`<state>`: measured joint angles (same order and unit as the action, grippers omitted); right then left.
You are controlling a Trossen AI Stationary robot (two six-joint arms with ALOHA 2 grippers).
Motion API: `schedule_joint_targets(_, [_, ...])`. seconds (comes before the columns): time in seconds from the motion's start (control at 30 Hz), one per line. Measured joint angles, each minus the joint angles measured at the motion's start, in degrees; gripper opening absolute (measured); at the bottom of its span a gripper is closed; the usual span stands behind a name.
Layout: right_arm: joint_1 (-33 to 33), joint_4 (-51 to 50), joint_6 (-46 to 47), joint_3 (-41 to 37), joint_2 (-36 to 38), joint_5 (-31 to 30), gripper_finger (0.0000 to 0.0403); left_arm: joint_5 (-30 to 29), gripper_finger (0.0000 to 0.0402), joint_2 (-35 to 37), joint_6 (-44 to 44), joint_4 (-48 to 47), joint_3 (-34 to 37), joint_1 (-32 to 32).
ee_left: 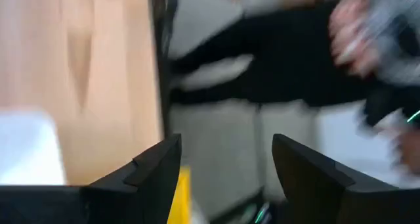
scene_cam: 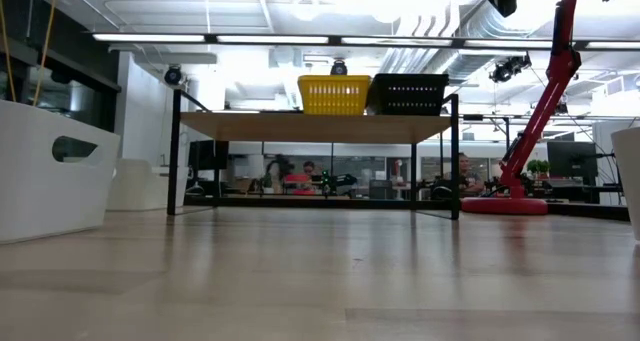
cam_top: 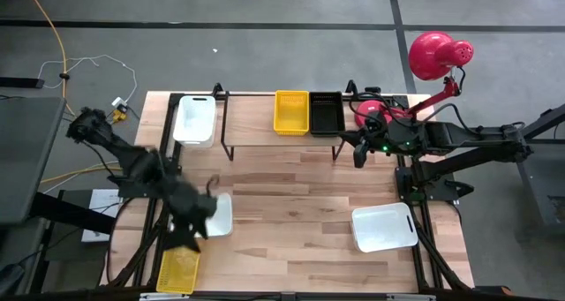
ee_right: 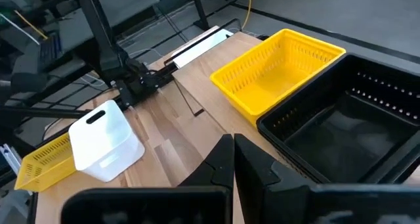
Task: Stack baskets on shelf by color
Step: Stack the yellow bin into the yellow bin on the shelf
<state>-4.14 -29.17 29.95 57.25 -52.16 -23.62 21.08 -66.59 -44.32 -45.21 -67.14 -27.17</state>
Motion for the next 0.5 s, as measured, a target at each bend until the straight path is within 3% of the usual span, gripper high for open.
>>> schedule_joint_targets(0.07, [0.0, -0.19, 0.25, 0.0, 0.0, 0.0, 0.0, -2.55, 0.0227, -3.06, 1.32, -4.61, -2.01, -3.91])
schedule_joint_targets(0.27, [0.0, -3.54, 1.09, 0.0, -0.02, 0.21, 0.0, -14.46, 0.0227, -13.07, 3.57, -5.71, -5.72, -14.54])
schedule_joint_targets(0.4, [0.0, -6.06, 2.17, 0.0, -0.02, 1.39, 0.0, -19.76, 0.0227, -19.33, -3.86, -5.87, -6.31, -17.93])
schedule_joint_targets(0.5, [0.0, -7.81, 2.78, 0.0, -0.02, 1.63, 0.0, -20.15, 0.0226, -22.79, -16.55, -6.12, -6.31, -18.85])
